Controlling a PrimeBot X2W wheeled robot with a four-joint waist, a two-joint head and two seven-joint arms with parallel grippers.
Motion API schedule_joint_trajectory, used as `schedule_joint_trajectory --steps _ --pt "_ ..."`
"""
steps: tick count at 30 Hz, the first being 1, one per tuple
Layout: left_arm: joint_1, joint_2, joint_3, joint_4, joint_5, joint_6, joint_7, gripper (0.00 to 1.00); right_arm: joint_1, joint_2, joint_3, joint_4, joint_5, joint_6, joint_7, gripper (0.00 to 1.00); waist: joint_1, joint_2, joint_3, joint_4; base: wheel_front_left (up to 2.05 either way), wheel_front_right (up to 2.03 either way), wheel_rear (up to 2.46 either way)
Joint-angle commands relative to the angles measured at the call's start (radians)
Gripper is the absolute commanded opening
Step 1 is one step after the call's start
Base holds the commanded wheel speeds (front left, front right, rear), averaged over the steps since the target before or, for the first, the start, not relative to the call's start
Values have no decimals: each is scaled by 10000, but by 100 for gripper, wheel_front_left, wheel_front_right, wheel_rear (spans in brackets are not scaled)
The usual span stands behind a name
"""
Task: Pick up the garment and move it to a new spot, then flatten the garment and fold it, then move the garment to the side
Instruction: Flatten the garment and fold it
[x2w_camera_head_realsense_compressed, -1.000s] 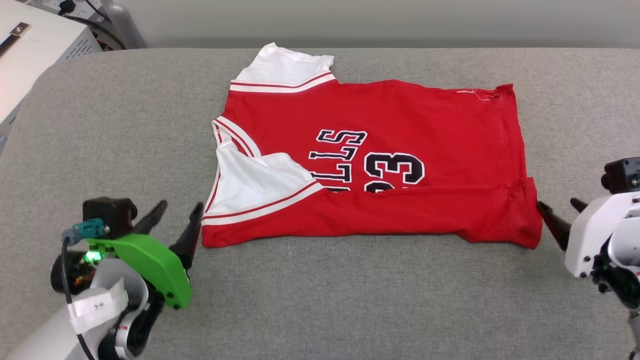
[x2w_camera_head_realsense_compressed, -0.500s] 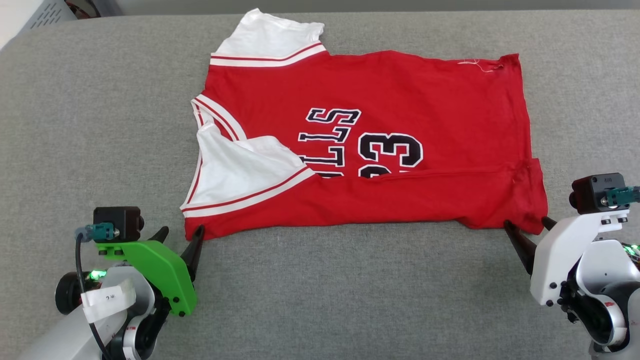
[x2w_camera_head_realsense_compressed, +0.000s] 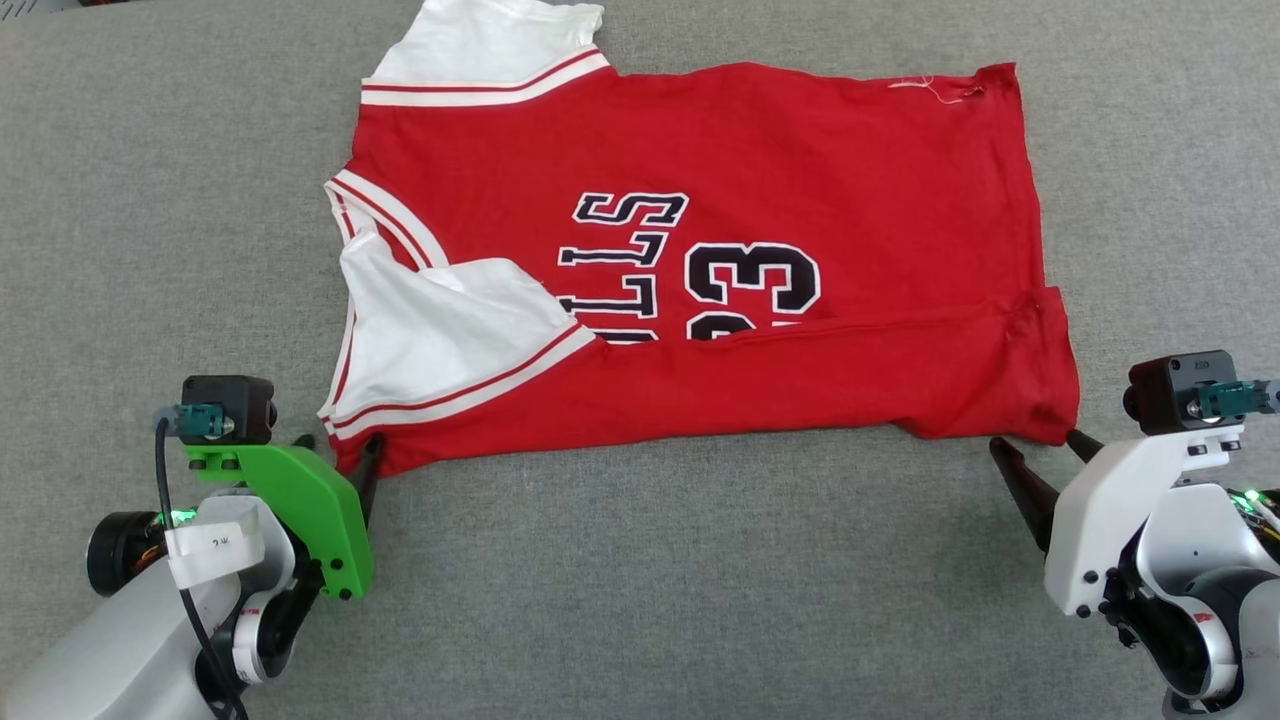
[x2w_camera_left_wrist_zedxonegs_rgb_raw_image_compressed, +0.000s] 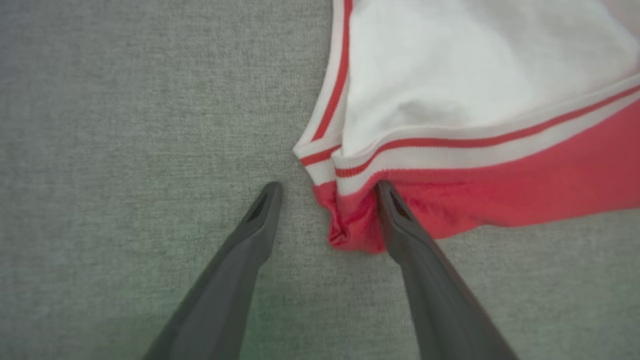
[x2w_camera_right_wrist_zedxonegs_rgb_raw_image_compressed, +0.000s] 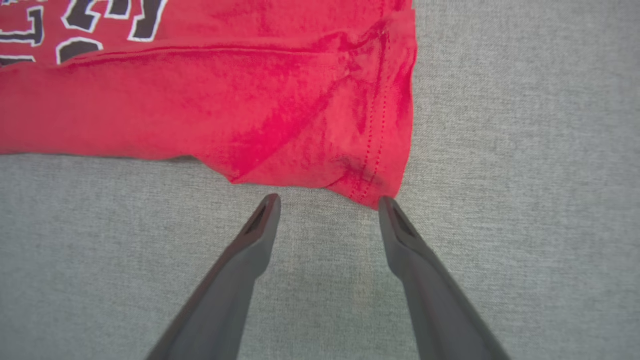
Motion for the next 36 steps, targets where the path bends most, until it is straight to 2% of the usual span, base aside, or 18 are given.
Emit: schedule_joint_trajectory --steps 1,6,10,13,22,28,29,30,31,32,36 --pt "423 -254 -393 429 -198 -123 359 0 87 14 -23 -67 -62 -7 -121 100 1 120 10 13 0 0 0" --pt "456 -530 -231 479 -375 -529 -117 0 65 -160 -199 10 -152 -7 -219 100 1 120 -153 248 0 0 0" --pt "311 -485 -173 157 -179 -750 -489 0 -77 -304 -409 131 -328 -7 -190 100 1 120 -358 514 0 0 0" --pt "149 -237 -83 -658 149 -597 -729 0 -281 -419 -852 496 -1005 -7 -204 100 1 120 -519 820 0 0 0" --pt "159 297 27 -2463 628 -40 -867 0 -729 126 -1256 1389 -1684 -7 -259 100 1 120 -214 1098 0 0 0" --pt "133 555 1 -2869 811 73 -789 0 -791 282 -1358 1986 -1893 -7 -277 100 1 120 -9 1151 0 0 0" --pt "135 573 12 -2908 819 94 -795 0 -763 319 -1349 2104 -1842 -7 -243 94 1 120 4 1154 0 0 0" --pt "139 584 21 -2931 820 110 -800 0 -740 348 -1346 2200 -1784 -7 -211 64 1 120 9 1155 0 0 0" --pt "146 596 25 -2952 818 123 -798 0 -718 374 -1329 2327 -1713 -7 -177 40 1 120 10 1153 0 0 0" --pt "153 595 26 -2964 809 130 -795 0 -701 387 -1303 2426 -1659 -7 -152 0 1 120 4 1150 0 0 0" --pt "185 570 2 -2934 744 113 -756 0 -625 343 -1220 2787 -1585 -7 -242 0 1 120 -106 1136 0 0 0"
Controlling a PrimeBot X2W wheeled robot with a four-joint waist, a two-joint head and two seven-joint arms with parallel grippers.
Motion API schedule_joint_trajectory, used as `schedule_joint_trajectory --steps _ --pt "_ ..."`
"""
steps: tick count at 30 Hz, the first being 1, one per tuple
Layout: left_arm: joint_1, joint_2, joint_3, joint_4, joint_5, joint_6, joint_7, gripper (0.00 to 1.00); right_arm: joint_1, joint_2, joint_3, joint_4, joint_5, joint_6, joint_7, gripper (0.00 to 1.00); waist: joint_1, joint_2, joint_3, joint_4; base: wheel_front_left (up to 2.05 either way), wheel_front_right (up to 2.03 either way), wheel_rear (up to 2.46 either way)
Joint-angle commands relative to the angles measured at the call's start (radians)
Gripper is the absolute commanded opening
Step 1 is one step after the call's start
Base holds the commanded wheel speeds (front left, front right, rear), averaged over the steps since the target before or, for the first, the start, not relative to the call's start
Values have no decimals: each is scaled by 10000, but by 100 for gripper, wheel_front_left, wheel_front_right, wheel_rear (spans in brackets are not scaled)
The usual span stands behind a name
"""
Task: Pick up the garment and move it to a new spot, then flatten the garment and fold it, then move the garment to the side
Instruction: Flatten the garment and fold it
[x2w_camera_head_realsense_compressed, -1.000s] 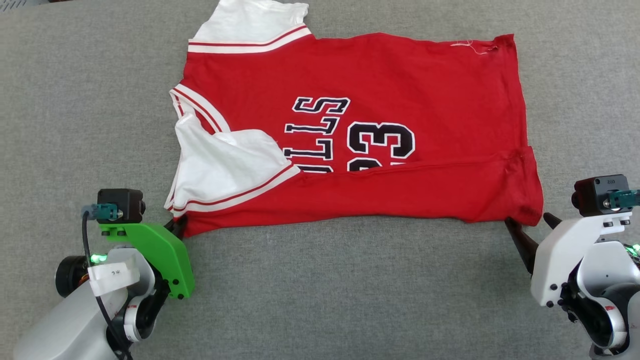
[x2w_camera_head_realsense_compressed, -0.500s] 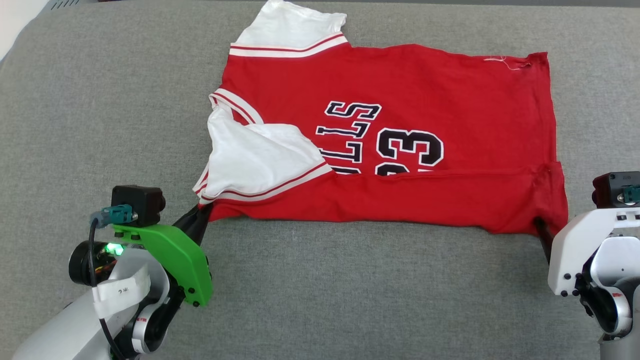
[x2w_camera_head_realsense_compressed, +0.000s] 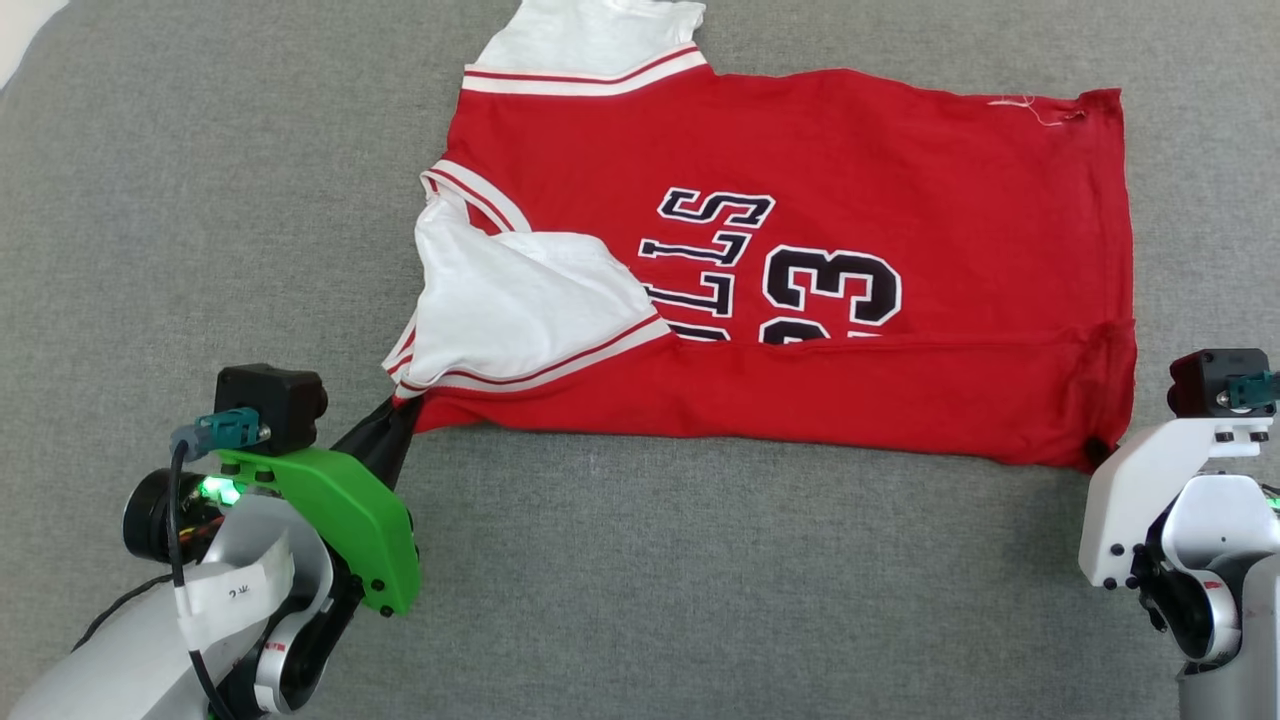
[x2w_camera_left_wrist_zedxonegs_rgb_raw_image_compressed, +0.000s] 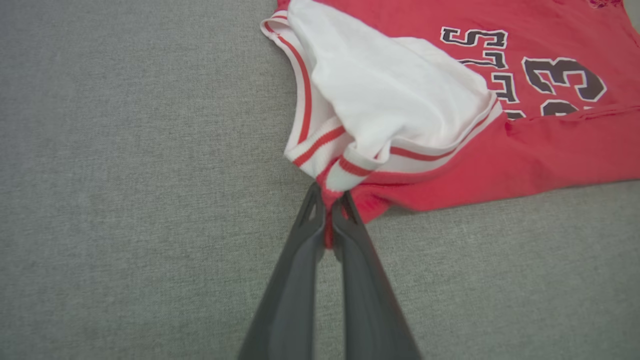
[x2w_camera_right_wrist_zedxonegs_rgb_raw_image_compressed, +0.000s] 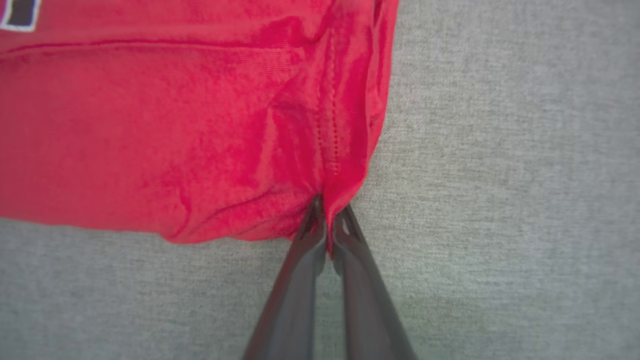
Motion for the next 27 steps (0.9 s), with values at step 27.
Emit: schedule_joint_trajectory --steps 27 --pt "2186 -394 -1703 1328 -447 -486 652 0 3115 -1793 -127 -1361 1372 -7 1035 0 0 120 -2528 -279 0 0 0"
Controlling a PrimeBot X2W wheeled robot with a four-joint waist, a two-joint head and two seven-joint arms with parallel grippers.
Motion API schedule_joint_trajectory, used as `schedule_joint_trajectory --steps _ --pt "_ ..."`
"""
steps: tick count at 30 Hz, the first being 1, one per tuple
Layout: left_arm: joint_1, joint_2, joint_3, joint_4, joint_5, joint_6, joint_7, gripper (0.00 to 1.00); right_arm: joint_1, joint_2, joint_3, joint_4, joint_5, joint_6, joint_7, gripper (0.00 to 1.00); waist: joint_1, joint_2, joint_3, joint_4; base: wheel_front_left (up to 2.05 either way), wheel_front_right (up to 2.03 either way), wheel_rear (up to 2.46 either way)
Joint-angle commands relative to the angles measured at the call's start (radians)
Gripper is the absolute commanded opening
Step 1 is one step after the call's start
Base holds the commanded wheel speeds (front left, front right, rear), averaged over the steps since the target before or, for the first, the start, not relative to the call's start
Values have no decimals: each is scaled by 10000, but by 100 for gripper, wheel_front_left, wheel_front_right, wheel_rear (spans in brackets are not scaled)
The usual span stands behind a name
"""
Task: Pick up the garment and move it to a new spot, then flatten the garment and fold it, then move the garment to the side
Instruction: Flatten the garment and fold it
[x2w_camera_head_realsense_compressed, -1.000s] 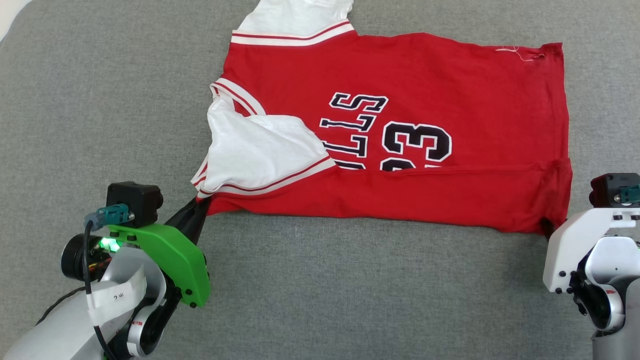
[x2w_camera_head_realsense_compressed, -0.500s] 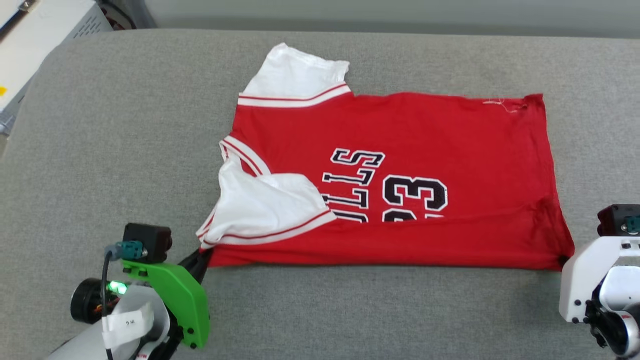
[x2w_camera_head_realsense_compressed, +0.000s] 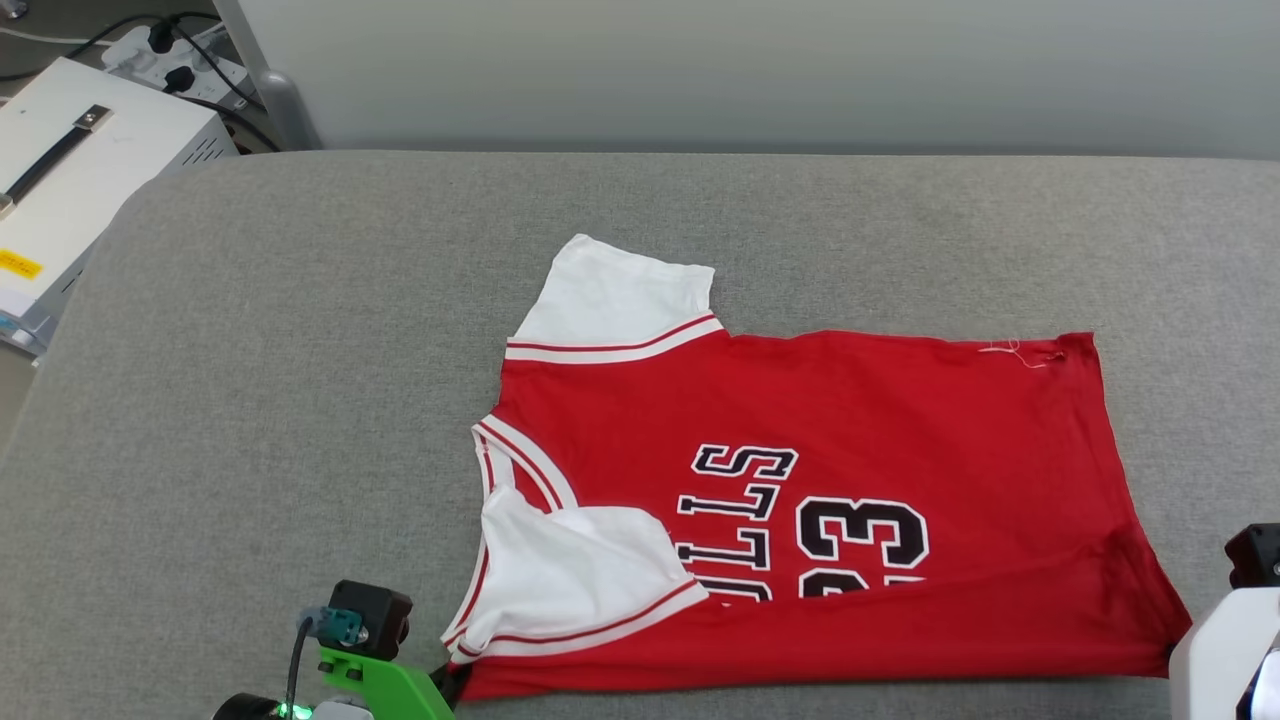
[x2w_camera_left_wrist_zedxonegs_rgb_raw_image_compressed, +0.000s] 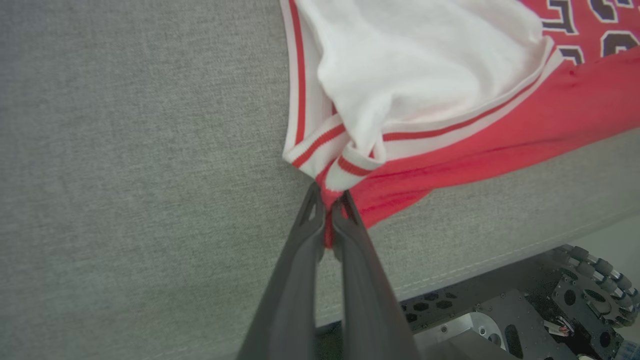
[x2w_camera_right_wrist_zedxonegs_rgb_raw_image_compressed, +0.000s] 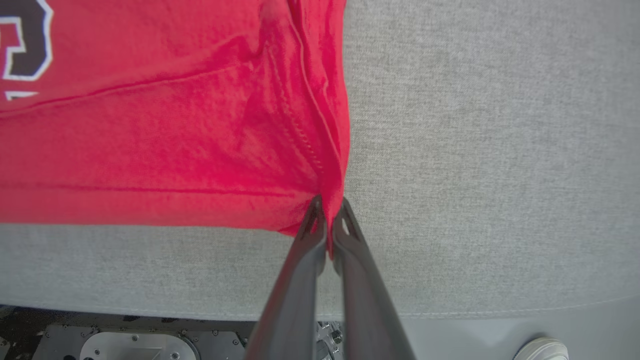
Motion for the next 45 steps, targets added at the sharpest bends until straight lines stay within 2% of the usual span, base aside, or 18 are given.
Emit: schedule_joint_trajectory --steps 1,4,5,6,7,10,16,23,28,31,37,41,45 --pt "107 -33 -15 160 92 -62 -27 0 183 11 -47 41 1 -7 -52 0 0 120 -71 -64 0 0 0" --pt "104 -165 -36 341 42 -136 -60 0 243 162 61 220 99 -7 -135 0 0 120 -114 -137 0 0 0" --pt "90 -199 -32 405 34 -162 -84 9 247 156 189 276 143 -7 -181 20 0 120 -121 -159 0 0 0" --pt "66 -210 -31 458 60 -175 -114 58 241 169 212 347 163 -7 -229 100 0 120 -120 -173 0 0 0" --pt "35 -226 -29 521 78 -197 -138 100 215 193 217 429 155 -7 -303 100 0 120 -111 -182 0 0 0" --pt "-85 -274 45 629 198 -233 -372 100 87 266 270 534 190 -7 -629 100 0 120 -92 -190 0 0 0" --pt "-391 -446 630 762 700 -93 -1864 100 -489 404 307 291 397 -7 -2069 100 0 120 -156 -172 0 0 0" --pt "-727 -985 1430 848 1420 -126 -4010 100 -1095 263 768 -305 397 -7 -4964 100 0 120 -489 -65 0 0 0" --pt "-553 -1636 2524 793 2299 -279 -4287 100 -1189 523 1062 -376 283 -7 -6709 100 0 120 -585 2 0 0 0" --pt "-96 -2265 3645 316 3344 -603 -4294 100 -1137 523 1359 -335 -14 -7 -7734 100 0 120 -589 62 0 0 0" --pt "845 -3527 5129 -24 4850 -1486 -4296 100 -1166 852 1561 72 -104 -7 -9250 100 0 120 -544 102 0 0 0" --pt "1254 -4308 5878 88 5575 -2122 -4297 100 -1235 965 1627 444 -238 -7 -9776 100 0 120 -530 112 0 0 0" --pt "1487 -4833 6384 305 6180 -2799 -4297 100 -1248 1039 1719 753 -523 -7 -9967 100 0 120 -558 86 0 0 0"
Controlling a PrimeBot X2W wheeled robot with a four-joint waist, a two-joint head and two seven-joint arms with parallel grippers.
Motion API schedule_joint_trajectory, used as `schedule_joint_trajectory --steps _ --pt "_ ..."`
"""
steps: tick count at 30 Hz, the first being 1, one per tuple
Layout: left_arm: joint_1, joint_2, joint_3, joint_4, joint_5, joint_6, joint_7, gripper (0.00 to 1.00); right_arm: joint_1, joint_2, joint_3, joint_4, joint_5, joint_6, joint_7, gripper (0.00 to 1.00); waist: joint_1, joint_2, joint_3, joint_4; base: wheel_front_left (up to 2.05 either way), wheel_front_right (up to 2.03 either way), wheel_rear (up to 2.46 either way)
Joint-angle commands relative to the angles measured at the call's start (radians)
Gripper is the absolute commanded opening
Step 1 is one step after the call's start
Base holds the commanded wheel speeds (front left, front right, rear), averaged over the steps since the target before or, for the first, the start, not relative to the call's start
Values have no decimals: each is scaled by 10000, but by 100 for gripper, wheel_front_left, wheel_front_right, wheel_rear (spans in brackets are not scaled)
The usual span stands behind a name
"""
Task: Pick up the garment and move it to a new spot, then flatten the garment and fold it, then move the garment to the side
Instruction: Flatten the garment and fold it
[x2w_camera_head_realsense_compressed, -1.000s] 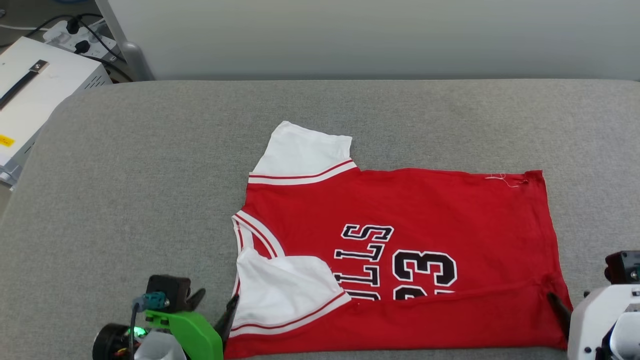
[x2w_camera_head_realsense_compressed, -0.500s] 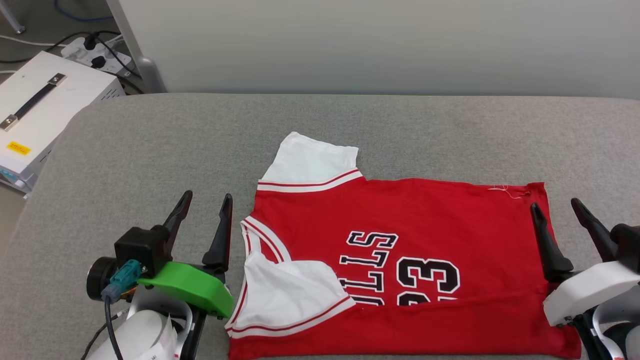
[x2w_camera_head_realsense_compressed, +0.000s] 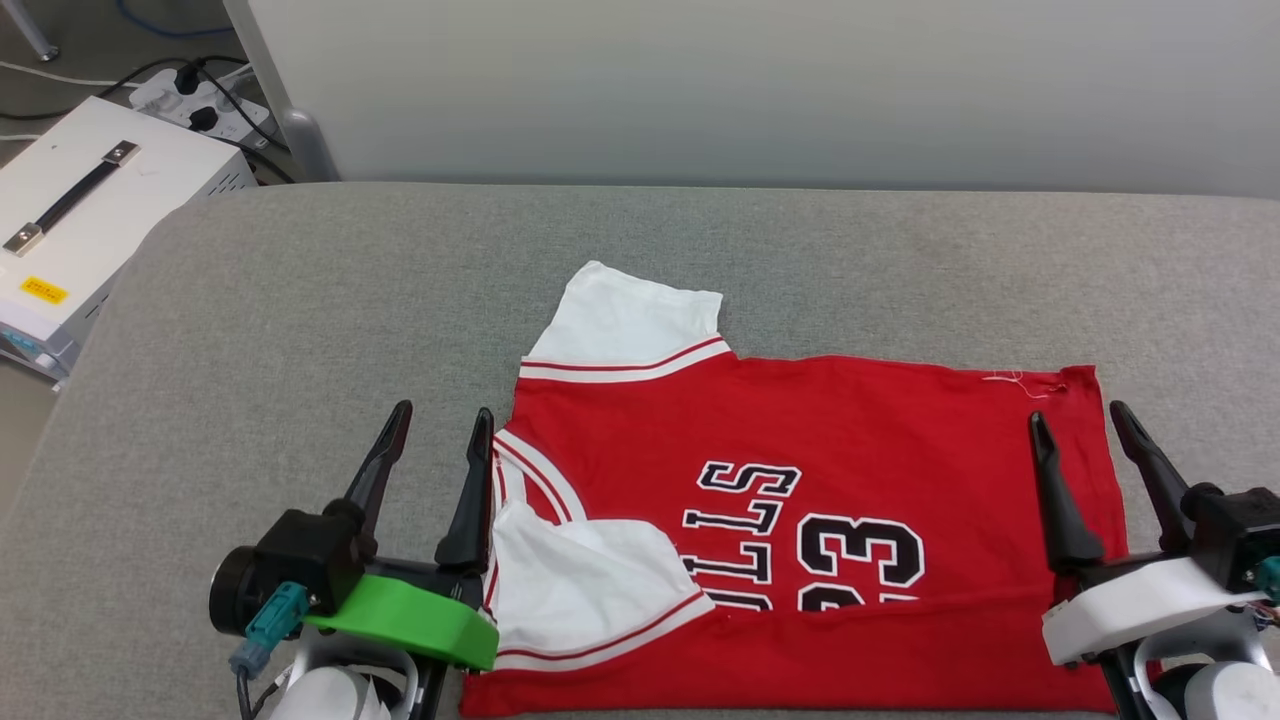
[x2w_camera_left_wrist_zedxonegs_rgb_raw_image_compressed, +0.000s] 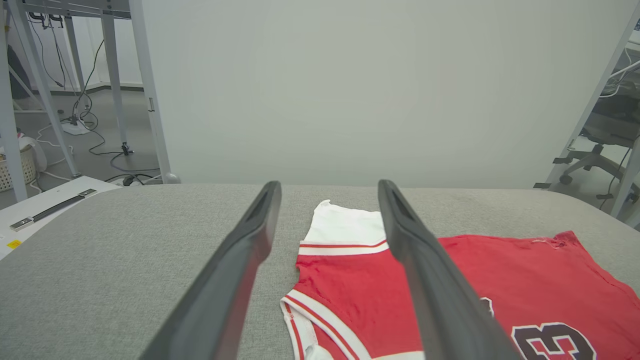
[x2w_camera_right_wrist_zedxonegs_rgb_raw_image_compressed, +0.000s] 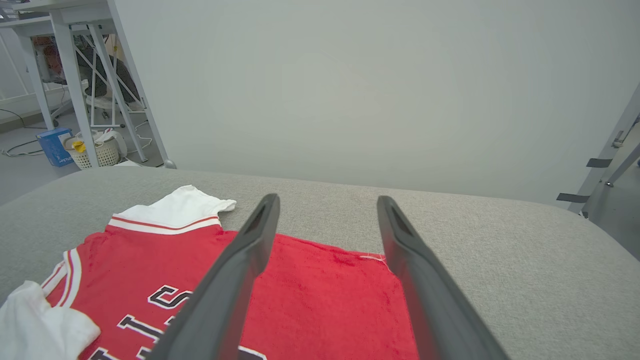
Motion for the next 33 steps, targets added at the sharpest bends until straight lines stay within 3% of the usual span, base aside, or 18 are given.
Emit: schedule_joint_trajectory --steps 1,7,13,17,20,28,33 --pt "198 -157 149 92 161 -210 -58 100 -165 37 48 71 -144 -7 -81 100 0 119 -13 -17 0 0 0" --pt "308 -737 845 361 740 -912 -58 100 -253 86 68 183 -244 -7 -298 100 0 119 -9 -114 0 0 0" --pt "272 -1094 1296 482 1141 -1336 -58 100 -349 63 171 155 -296 -7 -362 100 0 119 241 -284 0 0 0" --pt "13 -1064 1452 557 1363 -1498 -58 100 -454 20 238 42 -264 -7 -388 100 0 119 592 -482 0 0 0" --pt "-945 -658 1181 899 1340 -1656 74 100 -706 1 351 -288 -271 -7 -423 100 0 119 1376 -910 0 0 0" --pt "-3822 430 517 1940 589 -1728 3289 100 -1233 167 889 -477 -273 -7 -445 100 0 119 2715 -1766 0 0 0" --pt "-6091 1551 -870 2376 -1039 -1735 6154 100 -1668 251 1178 -401 -182 -7 -625 100 0 119 3446 -2190 0 0 0"
